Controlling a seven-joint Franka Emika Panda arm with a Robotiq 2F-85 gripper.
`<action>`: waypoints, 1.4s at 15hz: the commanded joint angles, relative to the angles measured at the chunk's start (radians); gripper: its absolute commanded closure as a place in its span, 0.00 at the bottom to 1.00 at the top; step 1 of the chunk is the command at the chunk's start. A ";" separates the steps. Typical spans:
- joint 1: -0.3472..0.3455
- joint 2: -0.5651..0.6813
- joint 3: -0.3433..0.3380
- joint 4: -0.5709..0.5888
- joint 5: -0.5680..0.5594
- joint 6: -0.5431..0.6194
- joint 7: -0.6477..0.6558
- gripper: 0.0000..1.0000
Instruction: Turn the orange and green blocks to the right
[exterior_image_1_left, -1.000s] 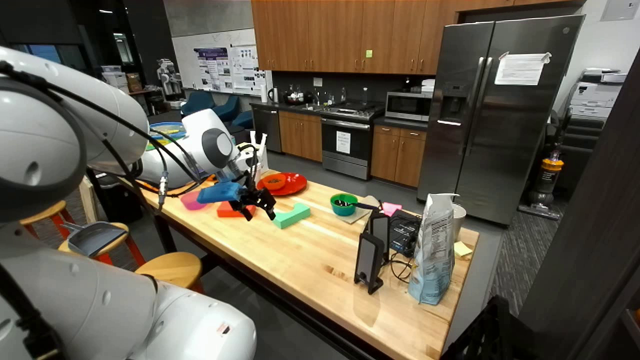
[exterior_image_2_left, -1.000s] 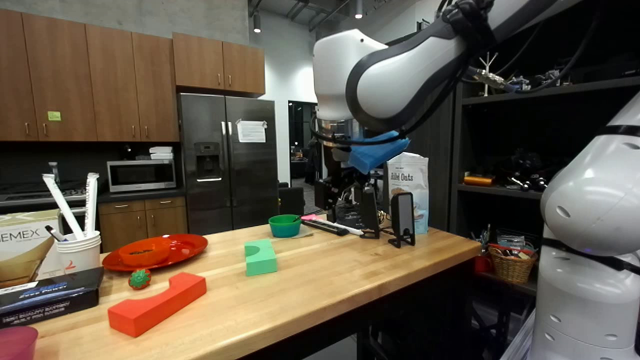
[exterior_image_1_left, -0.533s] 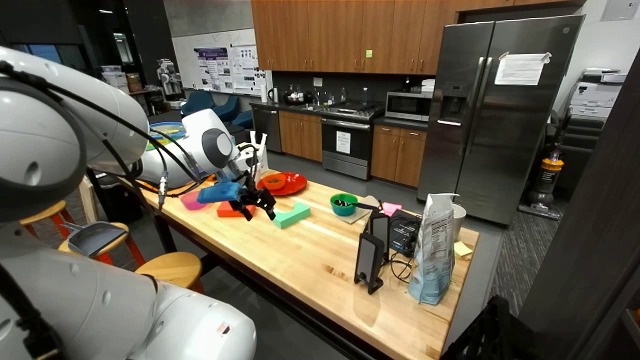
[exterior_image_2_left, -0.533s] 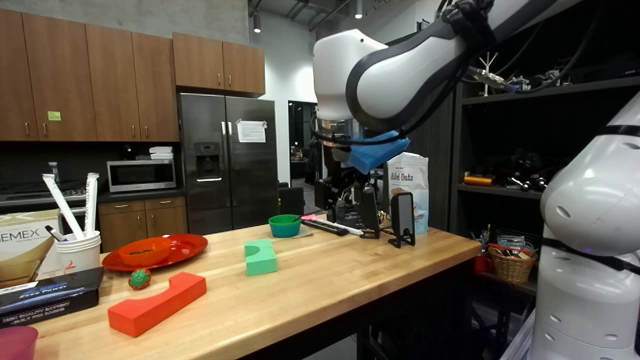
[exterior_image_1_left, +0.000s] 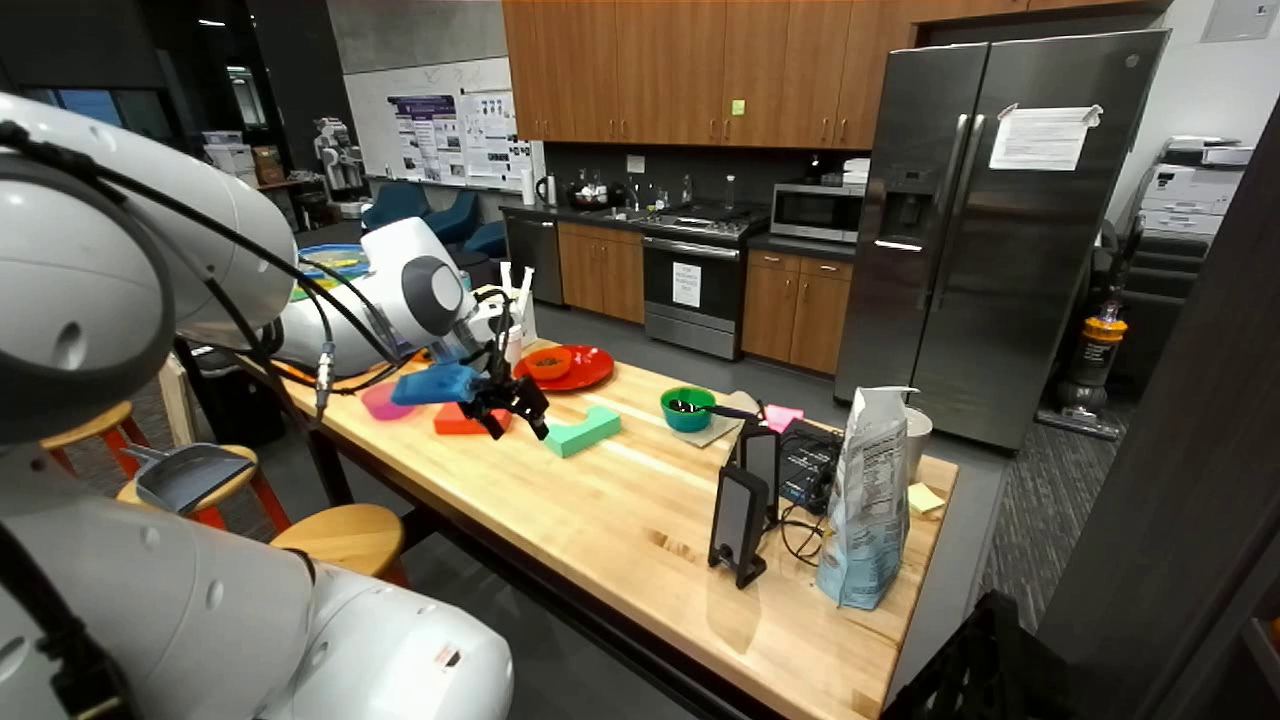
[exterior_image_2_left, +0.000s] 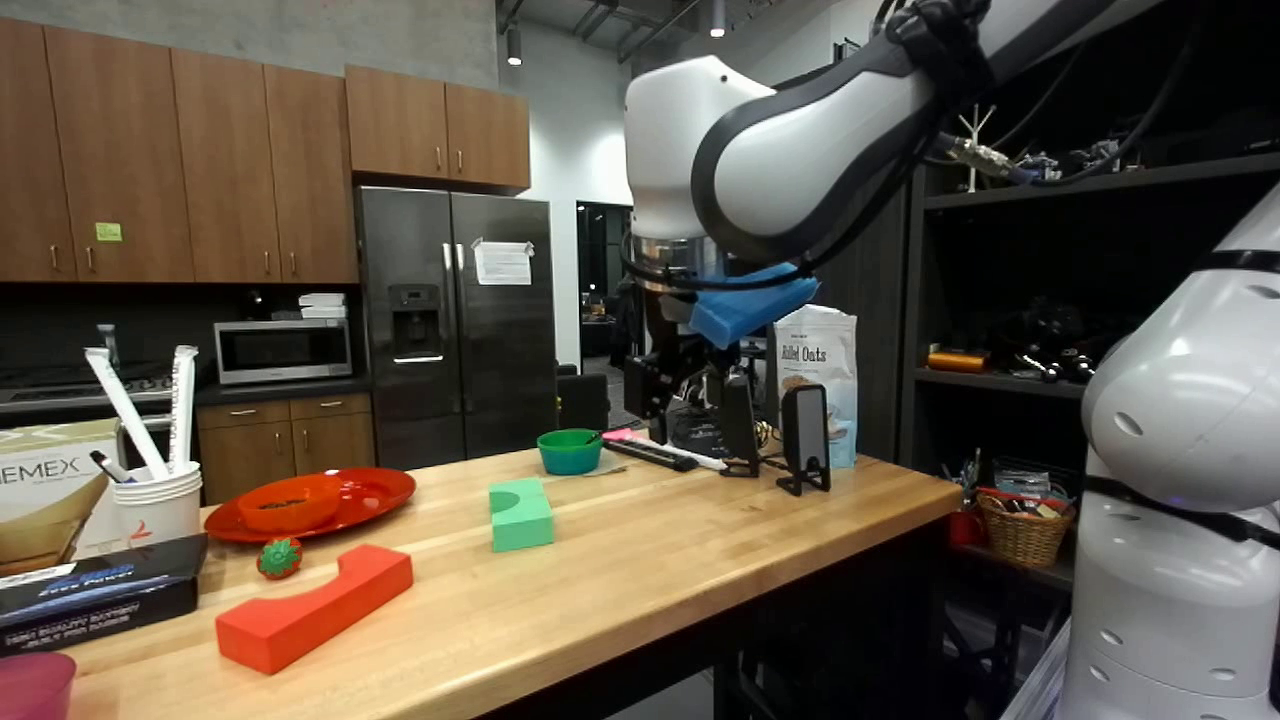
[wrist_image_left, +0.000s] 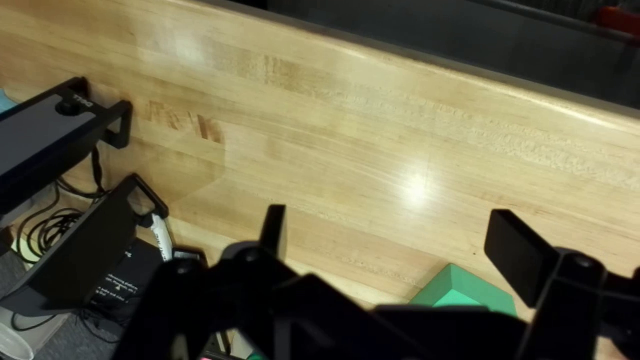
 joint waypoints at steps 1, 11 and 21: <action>0.006 0.003 -0.002 -0.008 -0.016 0.077 0.038 0.00; 0.037 -0.001 -0.037 -0.069 -0.048 0.264 -0.084 0.00; 0.186 0.258 -0.328 0.128 0.176 0.248 -0.635 0.00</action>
